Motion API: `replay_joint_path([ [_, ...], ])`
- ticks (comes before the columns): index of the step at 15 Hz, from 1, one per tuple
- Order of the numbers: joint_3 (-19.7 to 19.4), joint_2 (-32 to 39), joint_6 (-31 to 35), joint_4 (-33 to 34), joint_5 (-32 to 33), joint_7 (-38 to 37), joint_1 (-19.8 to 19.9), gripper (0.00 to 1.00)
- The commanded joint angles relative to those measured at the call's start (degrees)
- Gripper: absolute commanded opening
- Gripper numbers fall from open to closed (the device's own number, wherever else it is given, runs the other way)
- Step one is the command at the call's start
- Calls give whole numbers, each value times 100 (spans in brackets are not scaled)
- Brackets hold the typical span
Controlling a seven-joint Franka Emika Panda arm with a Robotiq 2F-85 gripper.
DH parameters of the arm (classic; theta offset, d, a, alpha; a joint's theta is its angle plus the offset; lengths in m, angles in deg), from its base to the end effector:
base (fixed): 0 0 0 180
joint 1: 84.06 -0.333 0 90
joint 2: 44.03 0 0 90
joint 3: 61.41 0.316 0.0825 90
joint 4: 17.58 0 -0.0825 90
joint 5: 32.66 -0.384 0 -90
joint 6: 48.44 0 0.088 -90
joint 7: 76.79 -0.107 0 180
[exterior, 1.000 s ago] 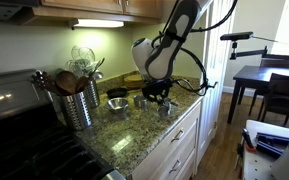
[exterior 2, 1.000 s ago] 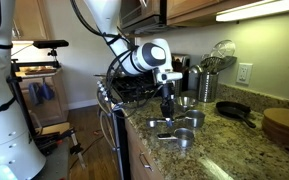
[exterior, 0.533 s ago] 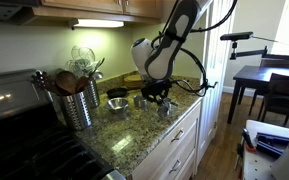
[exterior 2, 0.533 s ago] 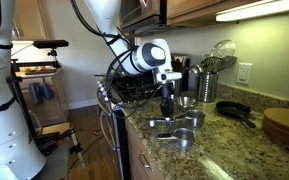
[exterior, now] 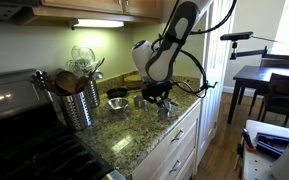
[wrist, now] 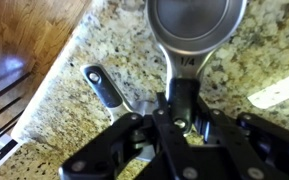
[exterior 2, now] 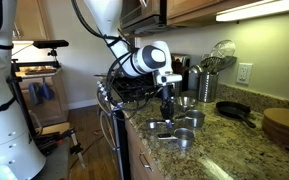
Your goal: Unstack the pots on the table
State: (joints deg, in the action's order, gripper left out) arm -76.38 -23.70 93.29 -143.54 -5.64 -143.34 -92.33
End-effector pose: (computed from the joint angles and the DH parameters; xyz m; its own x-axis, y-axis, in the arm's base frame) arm 0.5454 -0.0644 0.2196 0.6430 -0.7244 0.2485 -0.7643 -0.5859 0.2695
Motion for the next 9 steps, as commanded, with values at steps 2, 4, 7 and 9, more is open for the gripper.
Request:
replay_joint_path([
  [2,62,11,170,-43,38,-138,113,12],
  [4,58,31,190,-38,38,-142,111,12],
  [7,51,65,239,-28,35,-132,104,12],
  [9,40,96,287,-25,34,-120,93,31],
])
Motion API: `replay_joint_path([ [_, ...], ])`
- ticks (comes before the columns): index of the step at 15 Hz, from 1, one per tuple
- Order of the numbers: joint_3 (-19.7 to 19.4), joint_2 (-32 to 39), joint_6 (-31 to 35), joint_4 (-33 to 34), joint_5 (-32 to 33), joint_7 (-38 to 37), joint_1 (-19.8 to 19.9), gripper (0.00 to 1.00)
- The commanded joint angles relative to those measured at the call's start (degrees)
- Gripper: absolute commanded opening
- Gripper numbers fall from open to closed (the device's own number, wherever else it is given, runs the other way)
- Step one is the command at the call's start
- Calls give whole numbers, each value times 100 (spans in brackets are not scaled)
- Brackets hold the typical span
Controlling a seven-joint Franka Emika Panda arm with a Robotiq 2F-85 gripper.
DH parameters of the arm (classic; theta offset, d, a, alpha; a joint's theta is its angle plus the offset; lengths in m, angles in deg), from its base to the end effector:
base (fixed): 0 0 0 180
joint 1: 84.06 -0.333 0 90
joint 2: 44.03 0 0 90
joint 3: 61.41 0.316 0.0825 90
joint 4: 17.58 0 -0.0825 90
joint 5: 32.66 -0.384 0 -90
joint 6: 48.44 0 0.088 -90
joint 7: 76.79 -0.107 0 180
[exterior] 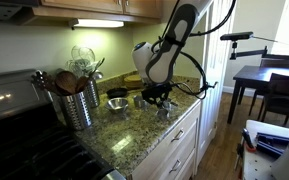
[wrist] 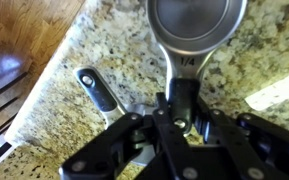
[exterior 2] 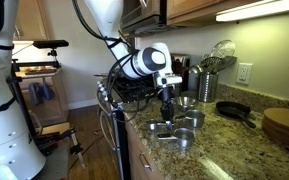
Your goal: Unstack the pots on the table
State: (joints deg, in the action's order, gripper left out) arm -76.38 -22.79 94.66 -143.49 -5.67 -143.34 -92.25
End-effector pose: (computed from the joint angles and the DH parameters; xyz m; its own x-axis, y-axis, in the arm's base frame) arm 0.5464 -0.0641 0.2131 0.6458 -0.7216 0.2494 -0.7624 -0.5919 0.2615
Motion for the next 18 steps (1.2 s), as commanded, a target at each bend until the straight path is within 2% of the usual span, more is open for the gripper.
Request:
replay_joint_path([
  [1,32,15,163,-33,39,-117,78,51],
  [4,20,5,159,-48,41,-114,70,62],
  [9,-37,-158,91,-140,119,-161,38,95],
  [10,-55,-200,70,-156,136,-172,34,98],
  [14,-106,-427,-35,-225,178,-112,48,100],
  [18,200,-781,316,-458,-94,1044,353,100],
])
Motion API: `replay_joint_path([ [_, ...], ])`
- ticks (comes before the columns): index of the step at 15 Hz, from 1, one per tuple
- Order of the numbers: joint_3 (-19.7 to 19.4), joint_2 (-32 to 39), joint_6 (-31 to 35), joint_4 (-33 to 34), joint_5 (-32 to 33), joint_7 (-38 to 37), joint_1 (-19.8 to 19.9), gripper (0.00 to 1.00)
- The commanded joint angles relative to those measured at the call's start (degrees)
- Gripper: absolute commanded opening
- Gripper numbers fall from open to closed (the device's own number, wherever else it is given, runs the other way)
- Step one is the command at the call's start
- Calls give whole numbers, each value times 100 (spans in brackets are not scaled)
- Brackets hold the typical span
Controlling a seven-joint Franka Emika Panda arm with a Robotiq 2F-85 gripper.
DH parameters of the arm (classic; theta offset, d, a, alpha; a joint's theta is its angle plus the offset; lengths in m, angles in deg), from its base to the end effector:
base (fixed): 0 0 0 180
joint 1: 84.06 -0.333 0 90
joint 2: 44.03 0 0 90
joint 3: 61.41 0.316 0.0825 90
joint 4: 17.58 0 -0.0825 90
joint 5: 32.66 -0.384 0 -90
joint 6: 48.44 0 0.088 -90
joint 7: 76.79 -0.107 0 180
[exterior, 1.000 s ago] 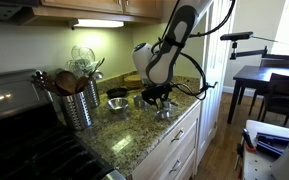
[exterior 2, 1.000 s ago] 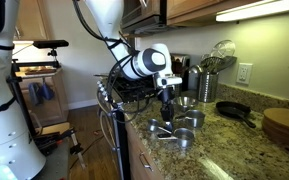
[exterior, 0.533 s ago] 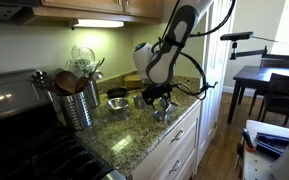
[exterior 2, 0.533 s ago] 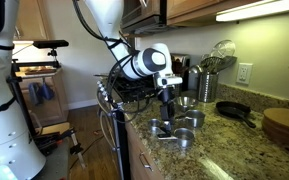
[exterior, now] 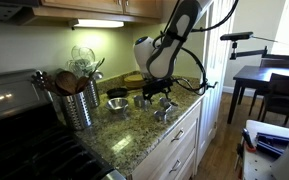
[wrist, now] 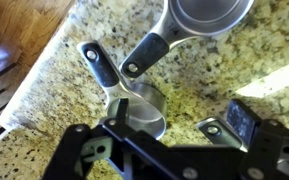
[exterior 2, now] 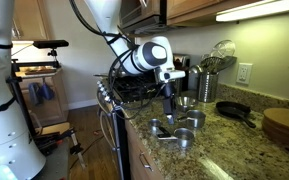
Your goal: Unstack the pots on the table
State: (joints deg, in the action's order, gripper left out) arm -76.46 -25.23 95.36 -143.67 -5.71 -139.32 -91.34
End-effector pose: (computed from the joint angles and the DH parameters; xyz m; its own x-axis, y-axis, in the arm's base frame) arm 0.5499 -0.0722 0.2356 0.6759 -0.6902 0.2585 -0.7370 -0.6333 0.2359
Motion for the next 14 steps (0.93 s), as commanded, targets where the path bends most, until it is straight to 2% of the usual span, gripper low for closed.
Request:
replay_joint_path([
  [1,266,-654,300,-523,-127,954,321,100],
  [5,399,-1160,271,-841,-304,1985,486,100],
  [6,342,-633,209,-383,-163,1494,384,100],
  [8,397,-848,208,-528,-188,1754,461,100],
  [14,433,-944,208,-626,-188,1798,478,100],
])
